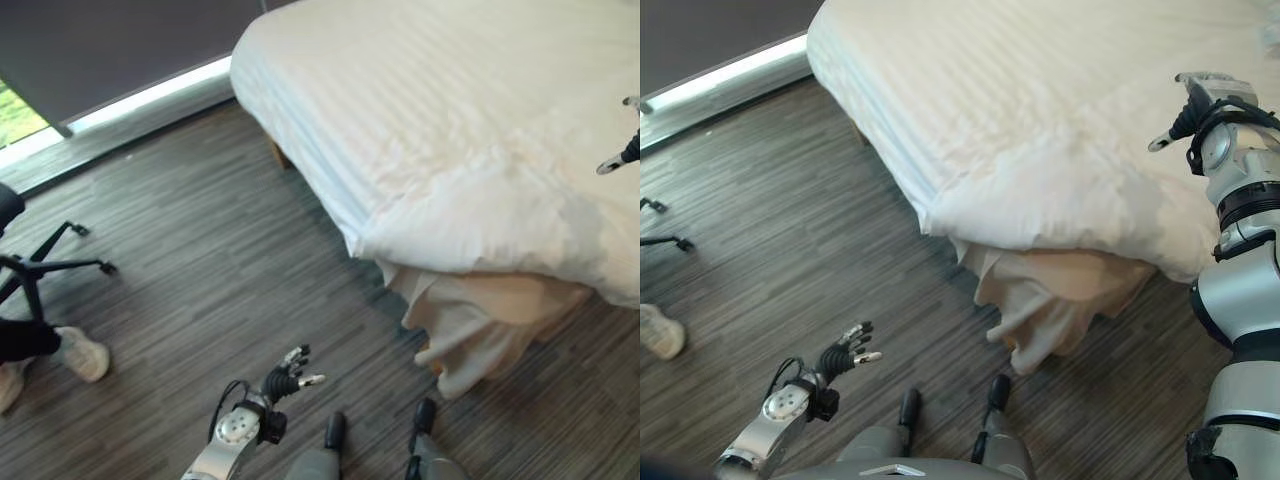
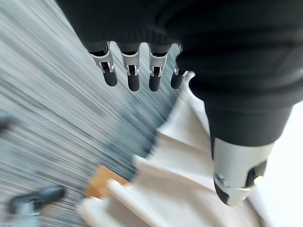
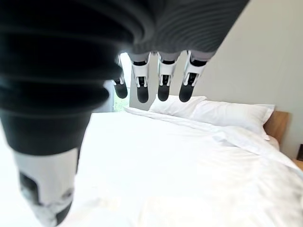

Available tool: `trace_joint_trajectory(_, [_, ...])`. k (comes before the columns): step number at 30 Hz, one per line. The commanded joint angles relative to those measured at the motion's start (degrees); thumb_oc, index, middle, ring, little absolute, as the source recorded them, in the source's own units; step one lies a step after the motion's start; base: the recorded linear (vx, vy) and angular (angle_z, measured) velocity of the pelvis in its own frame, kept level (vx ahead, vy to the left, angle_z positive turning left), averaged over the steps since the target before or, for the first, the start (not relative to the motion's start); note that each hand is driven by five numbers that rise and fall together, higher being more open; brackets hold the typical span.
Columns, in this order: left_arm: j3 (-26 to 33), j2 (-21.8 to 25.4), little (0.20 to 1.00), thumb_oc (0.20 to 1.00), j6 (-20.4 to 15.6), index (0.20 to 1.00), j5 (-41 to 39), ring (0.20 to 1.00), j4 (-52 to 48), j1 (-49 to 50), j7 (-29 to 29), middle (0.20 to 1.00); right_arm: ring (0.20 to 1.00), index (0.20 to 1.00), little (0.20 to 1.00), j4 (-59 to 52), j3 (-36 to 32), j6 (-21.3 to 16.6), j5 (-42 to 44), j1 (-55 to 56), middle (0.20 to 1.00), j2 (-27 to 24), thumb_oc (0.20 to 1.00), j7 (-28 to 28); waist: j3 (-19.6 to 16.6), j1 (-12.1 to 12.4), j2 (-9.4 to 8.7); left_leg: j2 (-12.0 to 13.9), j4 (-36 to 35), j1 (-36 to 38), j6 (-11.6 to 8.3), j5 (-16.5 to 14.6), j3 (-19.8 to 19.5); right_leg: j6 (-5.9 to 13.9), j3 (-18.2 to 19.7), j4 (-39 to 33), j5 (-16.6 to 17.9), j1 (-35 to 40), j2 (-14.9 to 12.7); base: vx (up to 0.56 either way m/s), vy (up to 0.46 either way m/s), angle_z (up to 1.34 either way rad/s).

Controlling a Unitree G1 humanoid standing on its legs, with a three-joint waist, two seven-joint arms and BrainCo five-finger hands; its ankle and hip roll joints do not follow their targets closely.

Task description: Making the bed.

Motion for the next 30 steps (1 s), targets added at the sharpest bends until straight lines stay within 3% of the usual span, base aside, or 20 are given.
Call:
trace_joint_trajectory(1, [0.29,1.38,1.0,1.0,-2.99,1.0,-2.73,1.0,-2.79,-3.84,2.3,1.0,1.0,1.0,1.0,1.12,6.02,1.05,3.17,-10.09,1.0,-2.82,1.0,-3.43,4.69,0.88,-1.25,2.16,-1.29,-2.96,-1.96,4.82,-1.38,6.39,0.0,0.77,-1.45,2.47,-1.97,-0.08,-0.048,0.09])
trace_joint_trajectory(13, [-1.95,-2.84,1.0,1.0,-4.09,1.0,-4.83,1.0,-3.56,-9.06,5.27,1.0,1.0,1.0,1.0,0.97,3.93,0.21,5.45,-6.91,1.0,0.53,1.0,-5.16,10.63,2.56,2.11,2.62,-1.29,-13.28,-3.73,8.06,-2.47,6.33,0.05,0.77,0.07,-7.26,-0.54,-0.05,-0.037,0.01])
trace_joint_trajectory(22, [-4.82,-4.97,1.0,1.0,-4.11,1.0,-5.04,1.0,-2.32,-13.25,5.91,1.0,1.0,1.0,1.0,7.31,0.06,1.0,4.23,0.69,1.0,3.84,1.0,-3.06,11.78,3.01,3.38,2.14,-1.29,-13.41,-3.82,8.27,-2.77,6.15,-0.34,0.77,-0.2,-7.24,-0.78,0.01,-0.003,-0.02])
trace_joint_trajectory(24, [-3.66,-5.31,1.0,1.0,-4.33,1.0,-5.62,1.0,-1.66,-13.84,6.36,1.0,0.2,0.2,0.2,5.58,-1.27,0.73,4.86,3.41,0.2,2.7,0.2,-2.48,11.91,2.51,3.31,1.96,-1.29,-12.85,-3.81,8.13,-2.66,6.22,-0.29,0.77,-0.21,-6.89,-0.97,0.02,0.037,0.1])
trace_joint_trajectory(28, [-2.97,-6.09,1.0,1.0,-4.35,1.0,-5.17,1.0,-0.48,-14.12,6.86,1.0,0.2,0.2,0.2,1.48,-2.72,-0.04,5.7,7.93,0.2,2.41,0.2,-2.42,12.06,1.78,2.75,1.81,-1.29,-11.77,-3.7,7.87,-2.73,6.26,-0.21,0.77,-0.46,-5.81,-1.08,0.02,0.017,0.04])
trace_joint_trajectory(30, [-1.53,-6.96,1.0,1.0,-4.5,1.0,-4.69,1.0,0.44,-13.81,7.59,1.0,0.2,0.2,0.2,-7.49,-5.26,-1.06,6.96,16.05,0.2,2.65,0.2,-2.65,12.32,0.36,1.69,1.81,-1.29,-10.62,-3.61,7.55,-2.37,6.32,-0.03,0.77,-0.64,-4.75,-1.06,0.03,0.013,0.0])
